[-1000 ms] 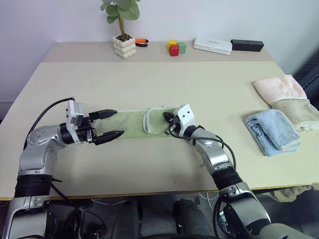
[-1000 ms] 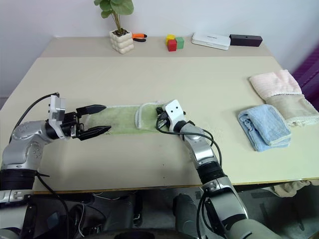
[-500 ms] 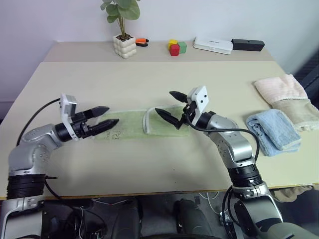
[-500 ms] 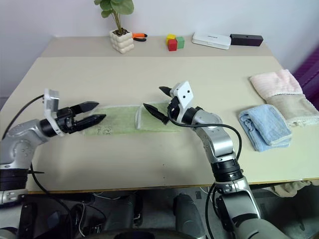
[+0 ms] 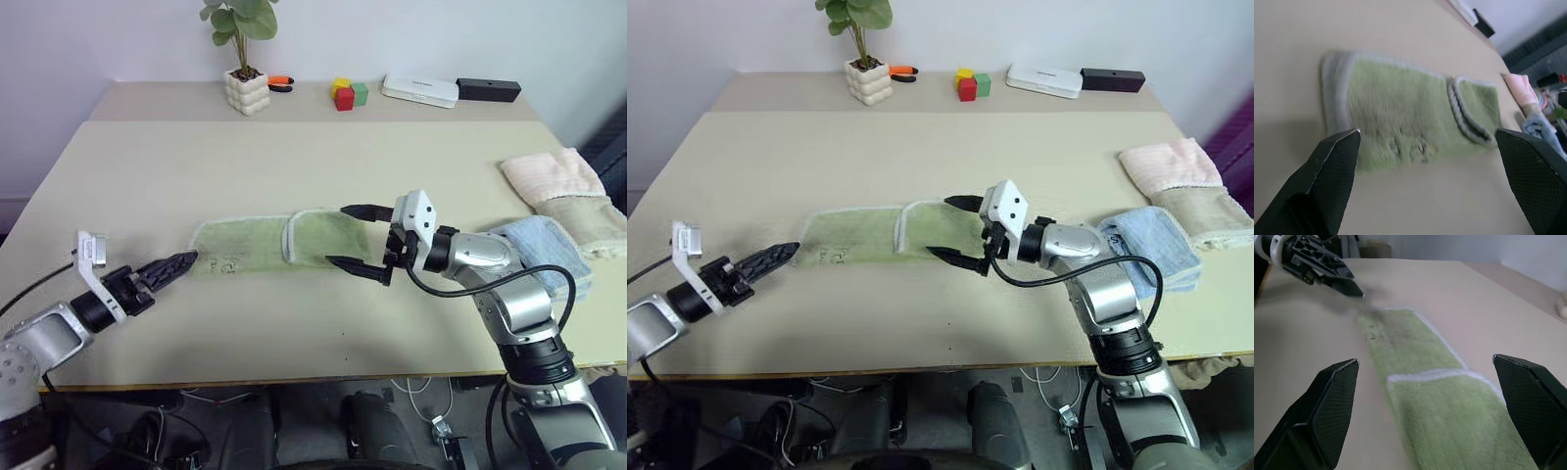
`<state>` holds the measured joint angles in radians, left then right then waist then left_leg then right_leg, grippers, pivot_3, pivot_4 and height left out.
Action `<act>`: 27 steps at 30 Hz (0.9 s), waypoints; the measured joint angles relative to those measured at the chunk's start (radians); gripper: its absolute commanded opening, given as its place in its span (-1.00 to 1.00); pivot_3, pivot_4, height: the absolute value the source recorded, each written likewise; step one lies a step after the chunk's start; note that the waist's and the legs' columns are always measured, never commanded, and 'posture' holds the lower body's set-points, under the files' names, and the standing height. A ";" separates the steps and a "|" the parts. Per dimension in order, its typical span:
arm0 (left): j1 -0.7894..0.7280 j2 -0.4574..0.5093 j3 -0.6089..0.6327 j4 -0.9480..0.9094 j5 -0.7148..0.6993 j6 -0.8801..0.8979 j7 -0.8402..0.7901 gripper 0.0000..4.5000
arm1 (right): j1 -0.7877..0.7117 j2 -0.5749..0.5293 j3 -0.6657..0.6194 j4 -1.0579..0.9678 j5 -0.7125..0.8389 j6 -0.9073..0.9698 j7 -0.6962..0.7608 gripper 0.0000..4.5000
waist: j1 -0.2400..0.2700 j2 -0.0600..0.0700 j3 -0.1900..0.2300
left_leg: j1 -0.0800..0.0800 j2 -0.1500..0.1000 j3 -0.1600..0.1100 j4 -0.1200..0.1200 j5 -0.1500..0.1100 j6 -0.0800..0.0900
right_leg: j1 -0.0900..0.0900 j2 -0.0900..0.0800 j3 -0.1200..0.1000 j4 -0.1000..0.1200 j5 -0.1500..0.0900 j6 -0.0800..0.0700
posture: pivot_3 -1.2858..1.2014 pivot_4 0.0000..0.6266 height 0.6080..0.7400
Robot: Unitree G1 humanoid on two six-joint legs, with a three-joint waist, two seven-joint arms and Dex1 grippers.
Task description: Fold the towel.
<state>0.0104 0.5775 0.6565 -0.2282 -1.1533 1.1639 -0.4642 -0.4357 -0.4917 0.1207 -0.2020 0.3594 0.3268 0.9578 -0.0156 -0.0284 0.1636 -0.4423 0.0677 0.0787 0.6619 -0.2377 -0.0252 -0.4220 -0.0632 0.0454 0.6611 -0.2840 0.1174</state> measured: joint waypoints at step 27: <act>-0.086 -0.252 -0.110 0.161 -0.421 -0.258 0.672 -0.51 | 0.014 0.041 0.058 -0.033 -0.023 0.005 -0.095 1.00 | 0.010 0.000 -0.002 | 0.017 -0.002 -0.001 -0.008 0.000 -0.001 | 0.021 -0.002 -0.002 -0.014 -0.001 -0.007 | 0.03 -0.52 0.92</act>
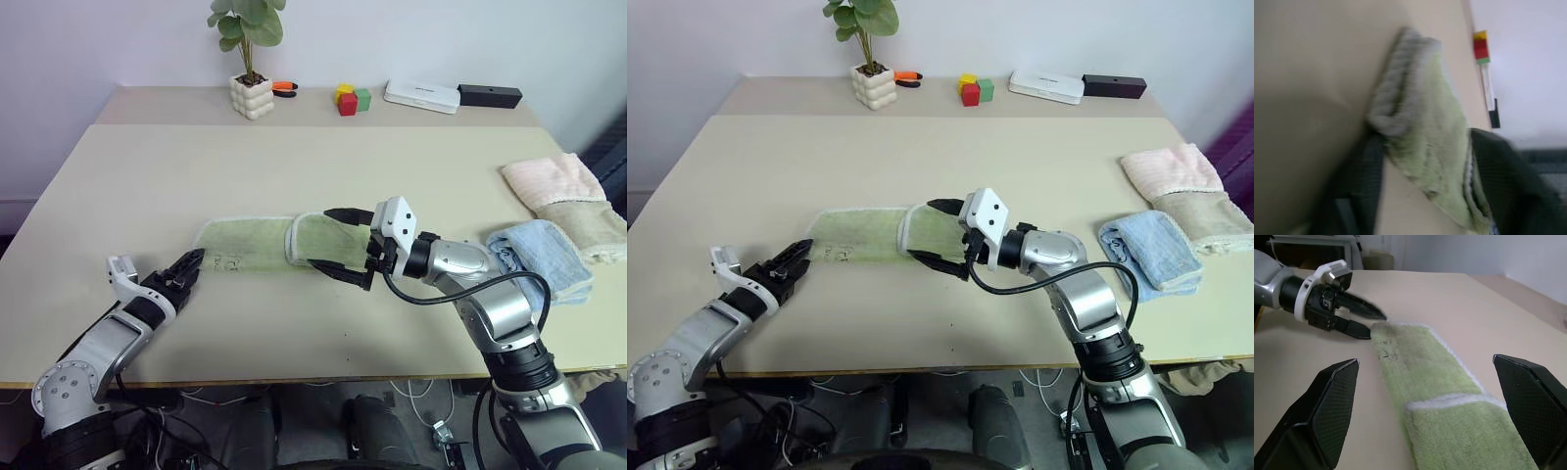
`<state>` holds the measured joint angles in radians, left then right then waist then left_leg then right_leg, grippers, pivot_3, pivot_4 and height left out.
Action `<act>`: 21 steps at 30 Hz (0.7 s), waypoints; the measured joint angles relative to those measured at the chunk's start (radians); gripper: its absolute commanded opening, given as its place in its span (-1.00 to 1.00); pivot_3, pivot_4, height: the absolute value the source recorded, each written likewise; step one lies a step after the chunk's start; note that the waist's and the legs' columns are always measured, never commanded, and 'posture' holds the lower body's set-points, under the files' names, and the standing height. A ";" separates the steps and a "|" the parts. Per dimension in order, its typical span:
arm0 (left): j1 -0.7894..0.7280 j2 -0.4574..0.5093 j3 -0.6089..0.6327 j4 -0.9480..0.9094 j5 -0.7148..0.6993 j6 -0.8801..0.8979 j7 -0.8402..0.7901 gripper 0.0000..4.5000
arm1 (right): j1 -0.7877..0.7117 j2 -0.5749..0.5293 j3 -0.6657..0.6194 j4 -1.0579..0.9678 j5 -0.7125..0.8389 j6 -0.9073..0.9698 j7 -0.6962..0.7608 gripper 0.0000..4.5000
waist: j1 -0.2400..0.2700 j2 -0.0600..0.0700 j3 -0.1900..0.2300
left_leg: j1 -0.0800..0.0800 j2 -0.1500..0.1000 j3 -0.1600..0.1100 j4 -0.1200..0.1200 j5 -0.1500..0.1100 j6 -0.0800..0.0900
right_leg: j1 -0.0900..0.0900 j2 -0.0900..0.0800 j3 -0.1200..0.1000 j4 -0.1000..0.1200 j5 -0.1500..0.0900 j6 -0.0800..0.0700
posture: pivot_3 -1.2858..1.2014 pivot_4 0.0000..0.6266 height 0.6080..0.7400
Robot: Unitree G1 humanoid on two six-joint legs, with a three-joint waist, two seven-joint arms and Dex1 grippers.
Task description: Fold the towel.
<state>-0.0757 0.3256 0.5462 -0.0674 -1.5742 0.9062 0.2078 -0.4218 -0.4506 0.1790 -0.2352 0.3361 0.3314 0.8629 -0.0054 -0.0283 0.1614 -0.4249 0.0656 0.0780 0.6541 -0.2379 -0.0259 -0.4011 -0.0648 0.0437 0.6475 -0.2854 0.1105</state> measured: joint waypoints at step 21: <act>-0.121 0.143 -0.227 -0.225 0.168 -0.020 -0.363 -0.99 | 0.171 -0.247 -0.302 -0.005 0.141 0.080 0.070 1.00 | 0.011 0.000 0.000 | -0.001 0.000 0.002 -0.006 0.000 0.000 | -0.001 0.000 0.000 -0.010 0.002 -0.003 | 0.03 -0.52 0.92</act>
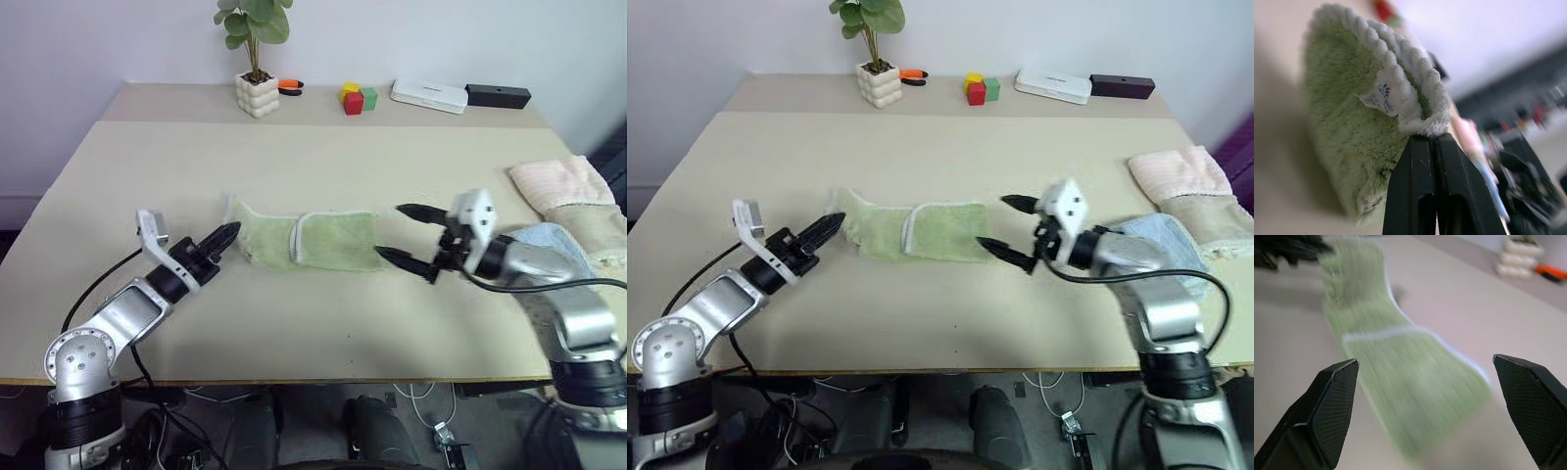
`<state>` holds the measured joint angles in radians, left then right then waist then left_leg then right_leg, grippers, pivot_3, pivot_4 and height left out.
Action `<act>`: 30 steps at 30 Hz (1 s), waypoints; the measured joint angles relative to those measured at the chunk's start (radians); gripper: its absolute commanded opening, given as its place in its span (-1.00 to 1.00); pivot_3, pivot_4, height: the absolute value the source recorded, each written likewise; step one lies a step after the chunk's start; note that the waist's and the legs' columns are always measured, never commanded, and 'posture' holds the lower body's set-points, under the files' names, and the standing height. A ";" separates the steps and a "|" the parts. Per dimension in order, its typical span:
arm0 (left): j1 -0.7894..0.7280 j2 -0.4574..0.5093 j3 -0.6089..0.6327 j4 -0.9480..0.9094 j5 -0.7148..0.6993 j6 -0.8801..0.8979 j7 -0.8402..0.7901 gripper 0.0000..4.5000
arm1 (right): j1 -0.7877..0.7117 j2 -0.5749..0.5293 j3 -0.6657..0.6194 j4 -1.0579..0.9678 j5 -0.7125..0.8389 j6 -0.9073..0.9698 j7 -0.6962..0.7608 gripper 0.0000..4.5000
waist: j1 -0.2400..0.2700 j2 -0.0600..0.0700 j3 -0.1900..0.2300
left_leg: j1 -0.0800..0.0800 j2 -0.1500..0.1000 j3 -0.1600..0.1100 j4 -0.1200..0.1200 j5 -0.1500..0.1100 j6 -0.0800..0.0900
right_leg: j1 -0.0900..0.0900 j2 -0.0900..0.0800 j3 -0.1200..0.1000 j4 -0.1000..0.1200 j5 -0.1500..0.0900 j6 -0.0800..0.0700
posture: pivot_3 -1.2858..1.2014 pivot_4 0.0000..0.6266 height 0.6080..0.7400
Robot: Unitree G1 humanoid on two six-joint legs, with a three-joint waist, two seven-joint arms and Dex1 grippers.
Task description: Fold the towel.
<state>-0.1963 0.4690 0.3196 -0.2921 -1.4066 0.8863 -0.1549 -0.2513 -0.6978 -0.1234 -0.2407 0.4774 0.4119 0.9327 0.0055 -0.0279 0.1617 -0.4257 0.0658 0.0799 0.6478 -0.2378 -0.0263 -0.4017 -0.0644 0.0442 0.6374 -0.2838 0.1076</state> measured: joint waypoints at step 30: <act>-0.444 -0.332 -0.586 0.585 0.886 -0.290 -0.676 -0.99 | 0.251 -0.049 -0.135 -0.190 0.019 0.037 -0.120 1.00 | 0.006 0.001 0.001 | -0.003 0.000 -0.002 0.001 0.000 0.002 | 0.001 0.002 0.001 -0.006 0.001 0.001 | 0.03 -0.52 0.92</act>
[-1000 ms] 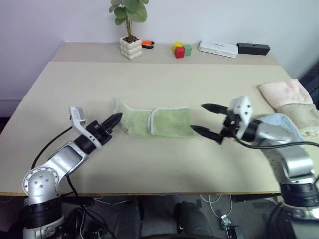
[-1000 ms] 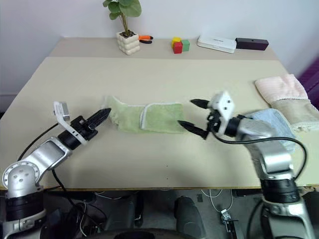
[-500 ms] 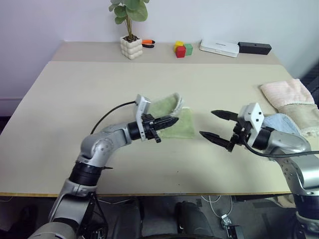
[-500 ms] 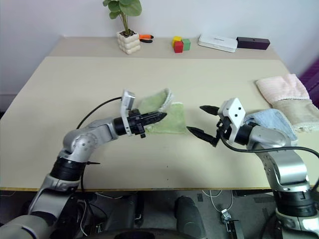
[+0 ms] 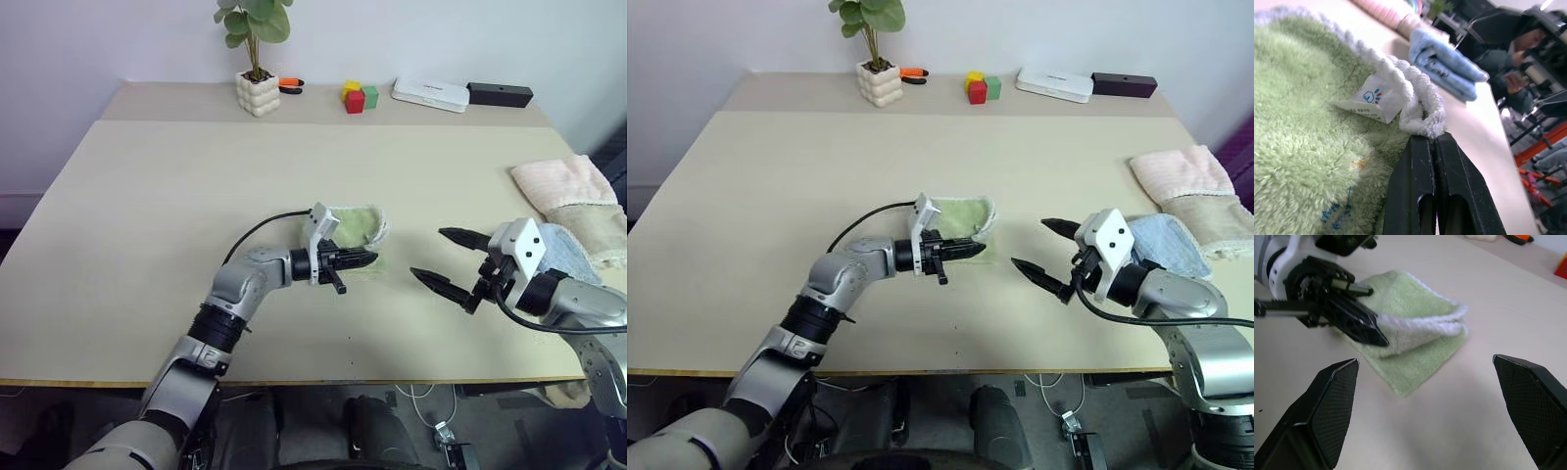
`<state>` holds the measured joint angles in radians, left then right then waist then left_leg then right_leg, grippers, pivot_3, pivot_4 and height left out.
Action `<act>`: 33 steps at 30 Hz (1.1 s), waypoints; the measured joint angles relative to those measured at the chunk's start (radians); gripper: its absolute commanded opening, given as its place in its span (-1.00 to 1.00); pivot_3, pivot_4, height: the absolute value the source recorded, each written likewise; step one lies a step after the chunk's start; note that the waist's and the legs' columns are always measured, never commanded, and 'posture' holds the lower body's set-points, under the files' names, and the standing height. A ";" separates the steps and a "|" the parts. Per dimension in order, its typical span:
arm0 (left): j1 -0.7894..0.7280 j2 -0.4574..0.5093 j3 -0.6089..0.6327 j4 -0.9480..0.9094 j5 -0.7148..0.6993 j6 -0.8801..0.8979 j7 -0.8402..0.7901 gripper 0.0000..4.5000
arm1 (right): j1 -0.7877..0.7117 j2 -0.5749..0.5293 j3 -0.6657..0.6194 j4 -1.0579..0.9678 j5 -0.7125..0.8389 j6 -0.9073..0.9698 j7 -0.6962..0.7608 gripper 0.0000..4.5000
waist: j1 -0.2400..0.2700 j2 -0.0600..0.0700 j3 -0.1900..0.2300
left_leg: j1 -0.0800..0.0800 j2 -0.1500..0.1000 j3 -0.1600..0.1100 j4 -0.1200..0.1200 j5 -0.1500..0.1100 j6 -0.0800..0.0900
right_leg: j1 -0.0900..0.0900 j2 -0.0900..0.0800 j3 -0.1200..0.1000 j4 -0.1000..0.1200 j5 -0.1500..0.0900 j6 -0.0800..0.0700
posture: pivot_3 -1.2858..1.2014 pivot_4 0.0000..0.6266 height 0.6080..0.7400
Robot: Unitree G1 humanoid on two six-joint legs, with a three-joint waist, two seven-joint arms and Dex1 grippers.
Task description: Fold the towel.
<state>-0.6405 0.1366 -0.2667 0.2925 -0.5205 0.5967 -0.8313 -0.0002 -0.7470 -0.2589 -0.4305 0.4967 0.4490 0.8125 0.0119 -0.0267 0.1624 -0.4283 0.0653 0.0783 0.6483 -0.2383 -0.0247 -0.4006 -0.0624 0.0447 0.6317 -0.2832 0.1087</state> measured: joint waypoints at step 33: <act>0.011 -0.013 0.333 -0.120 -0.023 -0.026 0.234 -0.99 | -0.365 0.508 0.186 0.222 -0.153 0.004 -0.507 -0.99 | -0.001 0.002 0.000 | -0.002 0.001 0.001 0.000 0.000 0.000 | -0.002 0.001 -0.001 0.002 0.004 0.008 | 0.03 -0.52 0.92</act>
<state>-0.6290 0.1237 0.0663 0.1721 -0.5436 0.5703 -0.5972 -0.3648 -0.2386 -0.0724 -0.2086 0.3440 0.4529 0.3058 0.0105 -0.0249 0.1623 -0.4299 0.0660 0.0788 0.6485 -0.2380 -0.0248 -0.4023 -0.0619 0.0441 0.6341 -0.2791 0.1163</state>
